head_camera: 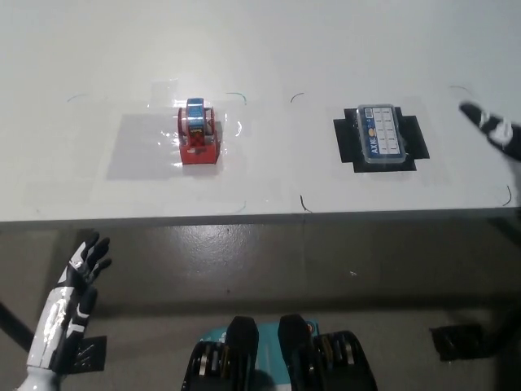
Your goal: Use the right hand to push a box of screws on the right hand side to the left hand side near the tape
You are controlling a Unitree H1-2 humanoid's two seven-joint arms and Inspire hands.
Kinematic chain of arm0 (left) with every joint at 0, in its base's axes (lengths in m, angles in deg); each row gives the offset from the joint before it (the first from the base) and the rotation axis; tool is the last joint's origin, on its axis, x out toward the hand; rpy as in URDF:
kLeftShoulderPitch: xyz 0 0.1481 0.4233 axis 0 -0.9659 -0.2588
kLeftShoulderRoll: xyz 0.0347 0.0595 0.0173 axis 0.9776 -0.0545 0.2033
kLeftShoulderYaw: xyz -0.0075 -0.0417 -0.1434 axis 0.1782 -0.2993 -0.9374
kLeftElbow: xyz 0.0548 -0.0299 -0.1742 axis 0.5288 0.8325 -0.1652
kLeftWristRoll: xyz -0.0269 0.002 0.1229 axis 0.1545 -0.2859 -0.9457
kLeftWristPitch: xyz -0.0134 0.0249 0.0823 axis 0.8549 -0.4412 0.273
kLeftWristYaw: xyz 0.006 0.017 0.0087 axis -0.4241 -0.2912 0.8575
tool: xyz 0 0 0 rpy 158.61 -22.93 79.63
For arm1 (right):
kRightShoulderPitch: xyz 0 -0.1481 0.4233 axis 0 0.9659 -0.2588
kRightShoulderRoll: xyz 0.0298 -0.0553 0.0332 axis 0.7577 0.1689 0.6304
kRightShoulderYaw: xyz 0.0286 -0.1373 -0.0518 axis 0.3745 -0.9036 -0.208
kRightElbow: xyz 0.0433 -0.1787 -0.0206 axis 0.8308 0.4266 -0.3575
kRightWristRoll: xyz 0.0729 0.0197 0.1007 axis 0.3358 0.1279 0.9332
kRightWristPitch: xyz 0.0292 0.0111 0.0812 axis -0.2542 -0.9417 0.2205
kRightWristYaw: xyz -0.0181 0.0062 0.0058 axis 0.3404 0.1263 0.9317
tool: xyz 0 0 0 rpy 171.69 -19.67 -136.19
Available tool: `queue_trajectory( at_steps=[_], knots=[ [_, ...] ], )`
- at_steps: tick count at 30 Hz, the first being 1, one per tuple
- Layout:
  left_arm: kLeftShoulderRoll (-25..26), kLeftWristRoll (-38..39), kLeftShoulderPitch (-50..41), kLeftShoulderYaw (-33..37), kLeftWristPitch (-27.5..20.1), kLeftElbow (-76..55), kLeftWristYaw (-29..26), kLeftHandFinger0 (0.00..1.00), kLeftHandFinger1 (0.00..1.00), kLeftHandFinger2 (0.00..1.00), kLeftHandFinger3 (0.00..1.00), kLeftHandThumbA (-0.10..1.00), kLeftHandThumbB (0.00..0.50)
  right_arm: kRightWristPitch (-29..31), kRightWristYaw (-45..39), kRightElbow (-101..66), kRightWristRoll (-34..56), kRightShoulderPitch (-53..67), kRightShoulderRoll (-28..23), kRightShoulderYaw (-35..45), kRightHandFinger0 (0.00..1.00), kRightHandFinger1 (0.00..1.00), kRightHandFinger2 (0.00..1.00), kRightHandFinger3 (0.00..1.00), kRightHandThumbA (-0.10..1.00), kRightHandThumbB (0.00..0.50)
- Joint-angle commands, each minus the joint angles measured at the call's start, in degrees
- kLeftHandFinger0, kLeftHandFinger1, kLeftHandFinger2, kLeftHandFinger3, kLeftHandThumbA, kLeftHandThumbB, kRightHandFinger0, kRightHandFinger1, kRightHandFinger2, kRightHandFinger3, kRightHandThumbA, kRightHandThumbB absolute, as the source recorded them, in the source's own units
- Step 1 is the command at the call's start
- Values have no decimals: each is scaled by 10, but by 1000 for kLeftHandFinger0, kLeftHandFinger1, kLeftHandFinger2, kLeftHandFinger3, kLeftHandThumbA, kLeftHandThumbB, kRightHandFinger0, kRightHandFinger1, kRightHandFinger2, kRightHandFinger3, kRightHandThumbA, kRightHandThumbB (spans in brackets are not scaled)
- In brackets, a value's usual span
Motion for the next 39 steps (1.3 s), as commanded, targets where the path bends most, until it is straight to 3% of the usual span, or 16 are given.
queue_trajectory(
  at_steps=[1, 7, 8, 11, 22, 26, 27, 29, 35, 38, 39],
  knots=[
    [4, 7, -5, 5, -8, -30, 11, 1000, 1000, 1000, 1000, 982, 150, -21, -19, 58, 20, -81, -21, 2, 1000, 1000, 1000, 1000, 1000, 339],
    [8, 11, -9, 8, -6, -39, 18, 1000, 1000, 1000, 1000, 1000, 154, -20, -8, 189, -14, -169, -24, -12, 1000, 1000, 1000, 1000, 1000, 354],
    [8, 9, -10, 8, -3, -43, 19, 1000, 1000, 1000, 1000, 1000, 158, -7, 0, 226, -19, -189, -21, -12, 1000, 1000, 1000, 1000, 1000, 315],
    [9, 14, -11, 9, 0, -49, 23, 1000, 1000, 1000, 1000, 1000, 157, 6, 18, 291, -33, -224, -17, -15, 1000, 1000, 1000, 1000, 1000, 281],
    [4, 24, -16, 10, 1, -57, 28, 1000, 1000, 1000, 1000, 1000, 160, 74, 40, 627, -24, -355, -2, -11, 1000, 1000, 1000, 1000, 1000, 379],
    [7, 20, -19, 10, -3, -59, 30, 1000, 1000, 1000, 1000, 1000, 151, 81, 29, 706, -13, -370, 3, -2, 1000, 1000, 1000, 1000, 1000, 384],
    [6, 20, -20, 9, -5, -61, 29, 1000, 1000, 1000, 1000, 1000, 144, 81, 31, 723, -18, -368, 4, -5, 1000, 1000, 1000, 1000, 1000, 340],
    [6, 22, -21, 9, -5, -62, 30, 1000, 1000, 1000, 1000, 1000, 146, 80, 30, 741, -11, -363, 7, 1, 1000, 1000, 1000, 1000, 1000, 323],
    [9, 22, -21, 7, -5, -61, 32, 1000, 1000, 1000, 1000, 1000, 138, 54, 23, 768, 2, -347, 16, 17, 1000, 1000, 1000, 1000, 1000, 332],
    [9, 21, -20, 6, -3, -61, 32, 1000, 1000, 1000, 1000, 1000, 147, 54, 26, 772, -4, -338, 19, 13, 1000, 1000, 1000, 1000, 1000, 308],
    [9, 27, -20, 7, -4, -60, 34, 1000, 1000, 1000, 1000, 995, 134, 50, 30, 774, -5, -331, 22, 13, 1000, 1000, 1000, 1000, 1000, 280]
  ],
)
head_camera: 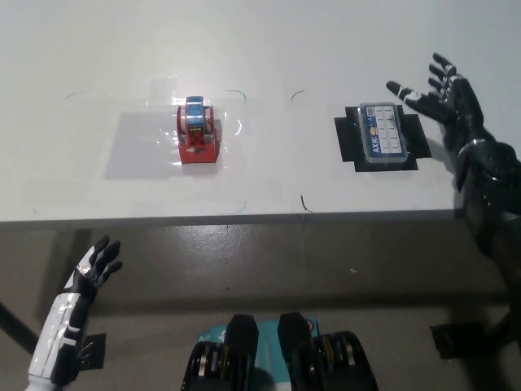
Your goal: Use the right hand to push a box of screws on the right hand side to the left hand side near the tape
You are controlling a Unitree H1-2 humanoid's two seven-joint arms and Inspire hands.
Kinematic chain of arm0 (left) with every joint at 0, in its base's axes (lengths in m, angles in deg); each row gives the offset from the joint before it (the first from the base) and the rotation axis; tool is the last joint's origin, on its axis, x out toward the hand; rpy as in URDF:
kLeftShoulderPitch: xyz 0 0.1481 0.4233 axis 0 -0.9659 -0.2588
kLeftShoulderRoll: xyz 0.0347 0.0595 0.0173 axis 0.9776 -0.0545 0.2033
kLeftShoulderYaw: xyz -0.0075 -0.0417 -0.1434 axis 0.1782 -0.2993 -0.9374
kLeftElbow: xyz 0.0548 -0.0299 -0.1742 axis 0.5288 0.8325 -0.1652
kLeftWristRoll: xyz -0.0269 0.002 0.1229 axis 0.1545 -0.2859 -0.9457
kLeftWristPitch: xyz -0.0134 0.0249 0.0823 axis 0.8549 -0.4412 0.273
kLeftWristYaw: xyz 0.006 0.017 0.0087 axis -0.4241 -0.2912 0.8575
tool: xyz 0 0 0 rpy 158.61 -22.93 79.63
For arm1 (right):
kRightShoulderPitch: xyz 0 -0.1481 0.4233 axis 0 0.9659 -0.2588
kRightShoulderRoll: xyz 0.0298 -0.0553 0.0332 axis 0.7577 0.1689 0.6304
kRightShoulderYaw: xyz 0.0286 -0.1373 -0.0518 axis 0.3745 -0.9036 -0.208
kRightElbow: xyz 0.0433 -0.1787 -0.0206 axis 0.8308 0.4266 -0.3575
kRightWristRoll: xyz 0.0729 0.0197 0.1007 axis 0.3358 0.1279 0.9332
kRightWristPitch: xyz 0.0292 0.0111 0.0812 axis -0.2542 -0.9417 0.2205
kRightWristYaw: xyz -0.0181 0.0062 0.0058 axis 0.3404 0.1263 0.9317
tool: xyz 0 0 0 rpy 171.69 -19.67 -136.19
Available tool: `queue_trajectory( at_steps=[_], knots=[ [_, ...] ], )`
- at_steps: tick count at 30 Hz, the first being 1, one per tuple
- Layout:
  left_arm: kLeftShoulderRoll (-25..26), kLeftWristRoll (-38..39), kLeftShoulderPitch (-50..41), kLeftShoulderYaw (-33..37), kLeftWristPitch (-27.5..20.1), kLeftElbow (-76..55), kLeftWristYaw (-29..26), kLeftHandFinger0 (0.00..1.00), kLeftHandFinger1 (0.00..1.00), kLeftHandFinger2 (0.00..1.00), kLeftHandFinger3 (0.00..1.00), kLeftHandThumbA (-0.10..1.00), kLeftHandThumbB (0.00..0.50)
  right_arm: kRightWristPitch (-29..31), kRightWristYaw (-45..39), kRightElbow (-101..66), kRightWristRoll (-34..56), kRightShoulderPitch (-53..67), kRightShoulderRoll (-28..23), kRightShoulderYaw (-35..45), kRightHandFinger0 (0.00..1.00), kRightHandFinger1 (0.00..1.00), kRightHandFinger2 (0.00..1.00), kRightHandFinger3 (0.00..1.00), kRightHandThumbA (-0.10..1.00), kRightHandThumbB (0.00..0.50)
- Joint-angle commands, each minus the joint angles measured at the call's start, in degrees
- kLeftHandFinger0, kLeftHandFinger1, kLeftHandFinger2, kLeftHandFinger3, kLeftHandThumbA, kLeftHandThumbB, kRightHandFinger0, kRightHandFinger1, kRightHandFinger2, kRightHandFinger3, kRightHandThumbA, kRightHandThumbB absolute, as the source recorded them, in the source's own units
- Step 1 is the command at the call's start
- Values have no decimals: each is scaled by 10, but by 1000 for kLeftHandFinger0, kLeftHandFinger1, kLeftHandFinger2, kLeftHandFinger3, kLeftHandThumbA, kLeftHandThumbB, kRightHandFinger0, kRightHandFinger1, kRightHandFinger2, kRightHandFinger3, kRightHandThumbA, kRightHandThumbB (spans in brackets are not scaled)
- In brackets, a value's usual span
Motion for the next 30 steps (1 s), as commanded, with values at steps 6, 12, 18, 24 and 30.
queue_trajectory(
  at_steps=[6, 12, 18, 24, 30],
  knots=[
    [8, 12, -1, -1, -11, -18, 8, 1000, 1000, 1000, 1000, 994, 132, 1, 3, 5, 24, 2, 11, 17, 1000, 1000, 1000, 1000, 1000, 261],
    [8, 11, 4, -3, -6, -21, 7, 1000, 1000, 1000, 1000, 994, 132, -1, 5, 9, 22, 13, 18, 18, 1000, 1000, 1000, 1000, 1000, 293],
    [8, 11, 8, -4, -5, -21, 6, 1000, 1000, 1000, 1000, 1000, 129, -9, 7, 9, 24, 15, 32, 17, 1000, 1000, 1000, 1000, 1000, 318],
    [9, 10, 11, -4, -3, -25, 7, 1000, 1000, 1000, 1000, 1000, 119, -12, -4, 8, 25, 13, 47, 15, 1000, 1000, 1000, 1000, 1000, 341],
    [11, 5, 16, -6, -7, -20, 6, 1000, 1000, 1000, 1000, 1000, 122, -14, -22, 6, 51, 5, 75, 39, 1000, 1000, 1000, 1000, 1000, 307]
  ],
)
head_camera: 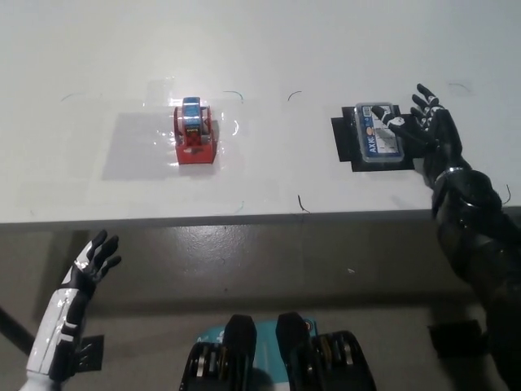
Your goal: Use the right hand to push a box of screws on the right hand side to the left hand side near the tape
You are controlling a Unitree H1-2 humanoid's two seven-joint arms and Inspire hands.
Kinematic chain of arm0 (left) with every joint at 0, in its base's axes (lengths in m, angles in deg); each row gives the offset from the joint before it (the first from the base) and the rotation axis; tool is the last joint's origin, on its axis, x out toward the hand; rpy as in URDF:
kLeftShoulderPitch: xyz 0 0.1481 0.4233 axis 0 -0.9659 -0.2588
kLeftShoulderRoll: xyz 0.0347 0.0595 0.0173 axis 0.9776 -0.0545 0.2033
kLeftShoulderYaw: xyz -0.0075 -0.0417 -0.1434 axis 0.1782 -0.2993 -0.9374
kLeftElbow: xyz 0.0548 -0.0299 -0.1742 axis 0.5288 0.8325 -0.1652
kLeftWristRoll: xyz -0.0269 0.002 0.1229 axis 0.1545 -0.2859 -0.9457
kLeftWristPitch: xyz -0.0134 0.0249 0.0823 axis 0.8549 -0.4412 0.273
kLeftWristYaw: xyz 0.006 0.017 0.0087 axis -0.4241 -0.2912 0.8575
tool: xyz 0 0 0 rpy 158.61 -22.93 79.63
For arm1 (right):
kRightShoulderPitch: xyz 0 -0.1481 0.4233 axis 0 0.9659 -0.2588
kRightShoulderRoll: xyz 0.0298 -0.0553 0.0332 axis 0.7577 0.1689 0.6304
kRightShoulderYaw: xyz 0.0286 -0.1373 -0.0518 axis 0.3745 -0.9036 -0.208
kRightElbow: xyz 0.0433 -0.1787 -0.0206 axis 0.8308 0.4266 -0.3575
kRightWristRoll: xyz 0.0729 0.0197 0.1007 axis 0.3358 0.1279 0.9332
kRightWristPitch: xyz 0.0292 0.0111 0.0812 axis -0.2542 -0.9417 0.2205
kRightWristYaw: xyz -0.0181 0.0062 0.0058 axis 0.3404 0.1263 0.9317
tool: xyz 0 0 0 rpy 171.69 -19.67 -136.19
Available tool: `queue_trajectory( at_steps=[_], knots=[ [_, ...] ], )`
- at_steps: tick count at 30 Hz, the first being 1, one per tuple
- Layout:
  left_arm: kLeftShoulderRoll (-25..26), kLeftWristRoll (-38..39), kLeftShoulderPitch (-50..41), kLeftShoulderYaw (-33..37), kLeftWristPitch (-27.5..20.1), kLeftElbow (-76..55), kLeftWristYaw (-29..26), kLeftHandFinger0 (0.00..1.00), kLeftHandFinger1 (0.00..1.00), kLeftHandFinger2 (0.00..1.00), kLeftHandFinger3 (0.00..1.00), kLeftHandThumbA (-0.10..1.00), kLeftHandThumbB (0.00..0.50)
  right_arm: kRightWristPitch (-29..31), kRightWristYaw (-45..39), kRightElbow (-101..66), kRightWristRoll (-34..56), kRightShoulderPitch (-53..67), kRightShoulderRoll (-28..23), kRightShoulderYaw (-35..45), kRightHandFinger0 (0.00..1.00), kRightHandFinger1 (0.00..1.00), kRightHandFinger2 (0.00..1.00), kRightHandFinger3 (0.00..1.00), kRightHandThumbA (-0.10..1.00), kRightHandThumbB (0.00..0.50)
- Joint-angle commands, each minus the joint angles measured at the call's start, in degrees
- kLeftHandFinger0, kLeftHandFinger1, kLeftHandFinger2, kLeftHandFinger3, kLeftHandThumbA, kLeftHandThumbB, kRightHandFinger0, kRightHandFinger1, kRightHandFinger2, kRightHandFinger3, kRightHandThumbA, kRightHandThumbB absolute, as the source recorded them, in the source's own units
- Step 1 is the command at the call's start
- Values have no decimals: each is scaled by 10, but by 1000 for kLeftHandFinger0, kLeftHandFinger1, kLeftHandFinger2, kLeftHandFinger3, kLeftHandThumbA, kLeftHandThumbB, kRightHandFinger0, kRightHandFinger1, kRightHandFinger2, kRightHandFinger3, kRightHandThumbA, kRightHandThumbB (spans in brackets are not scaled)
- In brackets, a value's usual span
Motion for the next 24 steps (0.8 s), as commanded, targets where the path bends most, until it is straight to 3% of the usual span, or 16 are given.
queue_trajectory(
  at_steps=[1, 15, 24],
  knots=[
    [11, 0, 9, -3, -7, -16, 5, 1000, 1000, 1000, 1000, 1000, 121, -13, -31, 0, 24, -21, 35, 12, 1000, 1000, 1000, 1000, 1000, 308],
    [15, 2, 17, -6, -2, -24, 6, 1000, 1000, 1000, 1000, 1000, 121, 25, -16, -7, 55, -32, 103, 46, 1000, 1000, 1000, 1000, 1000, 319],
    [20, 9, 15, -5, -8, -27, 11, 1000, 1000, 1000, 1000, 1000, 75, 46, 7, -10, 85, -42, 141, 87, 1000, 1000, 1000, 1000, 1000, 323]
  ],
)
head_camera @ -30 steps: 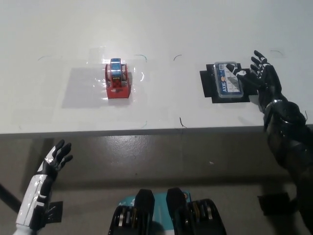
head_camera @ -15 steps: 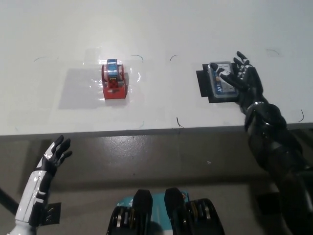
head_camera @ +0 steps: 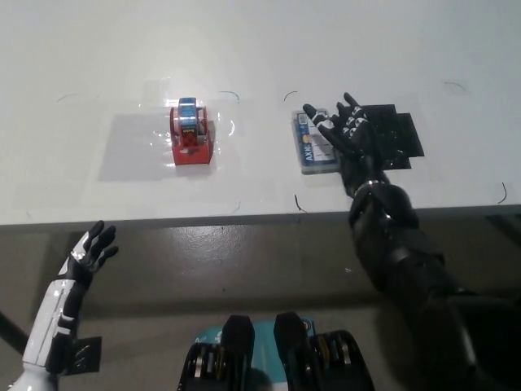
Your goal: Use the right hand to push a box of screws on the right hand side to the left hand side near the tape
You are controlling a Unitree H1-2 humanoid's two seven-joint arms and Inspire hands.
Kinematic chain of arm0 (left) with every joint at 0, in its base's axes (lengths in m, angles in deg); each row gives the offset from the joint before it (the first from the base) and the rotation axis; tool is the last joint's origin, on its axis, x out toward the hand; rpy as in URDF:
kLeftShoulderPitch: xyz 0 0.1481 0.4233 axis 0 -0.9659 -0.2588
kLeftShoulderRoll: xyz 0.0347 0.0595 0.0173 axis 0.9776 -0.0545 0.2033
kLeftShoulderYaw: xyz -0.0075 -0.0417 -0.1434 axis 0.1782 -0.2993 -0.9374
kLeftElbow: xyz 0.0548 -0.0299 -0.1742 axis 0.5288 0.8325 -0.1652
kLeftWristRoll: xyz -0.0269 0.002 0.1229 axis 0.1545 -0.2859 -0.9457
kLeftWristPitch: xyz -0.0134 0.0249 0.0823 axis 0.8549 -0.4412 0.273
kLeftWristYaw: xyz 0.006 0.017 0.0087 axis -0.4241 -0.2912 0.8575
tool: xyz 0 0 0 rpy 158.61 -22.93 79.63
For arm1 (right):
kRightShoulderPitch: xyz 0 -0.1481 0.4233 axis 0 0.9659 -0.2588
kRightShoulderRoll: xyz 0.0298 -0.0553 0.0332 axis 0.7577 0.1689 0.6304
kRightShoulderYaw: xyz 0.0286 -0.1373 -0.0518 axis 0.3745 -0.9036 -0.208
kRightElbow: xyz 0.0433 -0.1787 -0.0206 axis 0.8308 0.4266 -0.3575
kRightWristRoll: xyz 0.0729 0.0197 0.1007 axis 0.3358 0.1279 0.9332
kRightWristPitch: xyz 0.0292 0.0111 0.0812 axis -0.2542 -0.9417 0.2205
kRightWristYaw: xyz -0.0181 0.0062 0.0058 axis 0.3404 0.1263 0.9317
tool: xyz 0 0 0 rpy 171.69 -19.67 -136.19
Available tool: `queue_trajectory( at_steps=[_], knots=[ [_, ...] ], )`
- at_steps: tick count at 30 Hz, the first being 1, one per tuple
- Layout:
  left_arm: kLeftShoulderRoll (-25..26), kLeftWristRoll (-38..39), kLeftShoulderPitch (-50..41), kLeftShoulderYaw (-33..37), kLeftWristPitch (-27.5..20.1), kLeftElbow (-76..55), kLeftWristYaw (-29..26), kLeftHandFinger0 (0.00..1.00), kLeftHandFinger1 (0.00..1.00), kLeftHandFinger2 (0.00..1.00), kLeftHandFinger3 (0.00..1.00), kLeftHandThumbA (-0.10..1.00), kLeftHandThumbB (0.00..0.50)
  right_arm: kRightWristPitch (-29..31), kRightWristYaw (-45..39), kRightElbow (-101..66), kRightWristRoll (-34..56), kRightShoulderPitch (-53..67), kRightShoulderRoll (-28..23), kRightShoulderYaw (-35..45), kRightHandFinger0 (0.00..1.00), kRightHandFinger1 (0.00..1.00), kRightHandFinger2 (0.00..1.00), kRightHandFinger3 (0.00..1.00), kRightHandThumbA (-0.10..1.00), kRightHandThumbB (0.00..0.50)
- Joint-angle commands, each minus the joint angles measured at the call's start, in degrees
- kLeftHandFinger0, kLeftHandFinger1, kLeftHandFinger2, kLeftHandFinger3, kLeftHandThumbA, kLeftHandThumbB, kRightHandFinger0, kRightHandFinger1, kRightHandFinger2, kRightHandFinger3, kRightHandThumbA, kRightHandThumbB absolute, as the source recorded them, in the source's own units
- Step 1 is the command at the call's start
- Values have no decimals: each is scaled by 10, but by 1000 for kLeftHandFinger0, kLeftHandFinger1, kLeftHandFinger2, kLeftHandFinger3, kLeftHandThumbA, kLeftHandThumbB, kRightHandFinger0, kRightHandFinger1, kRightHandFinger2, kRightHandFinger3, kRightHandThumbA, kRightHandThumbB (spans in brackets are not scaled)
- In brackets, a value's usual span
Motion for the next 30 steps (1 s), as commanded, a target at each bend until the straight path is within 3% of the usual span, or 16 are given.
queue_trajectory(
  at_steps=[1, 18, 27, 30],
  knots=[
    [14, 8, 4, -1, -7, -23, 10, 1000, 1000, 1000, 1000, 1000, 77, 15, 3, -7, 30, -34, 27, 17, 1000, 1000, 1000, 1000, 1000, 336],
    [15, 16, 6, 0, -8, -27, 14, 1000, 1000, 1000, 1000, 1000, 77, 19, 19, -8, 91, -52, 73, 82, 1000, 1000, 1000, 1000, 1000, 274],
    [13, 24, 10, -3, -10, -27, 16, 1000, 1000, 1000, 1000, 1000, 71, 30, 43, -5, 120, -67, 88, 118, 1000, 1000, 1000, 1000, 1000, 260],
    [14, 24, 13, -3, -11, -27, 16, 1000, 1000, 1000, 1000, 1000, 76, 23, 49, -4, 134, -72, 92, 134, 1000, 1000, 1000, 1000, 1000, 277]
  ],
)
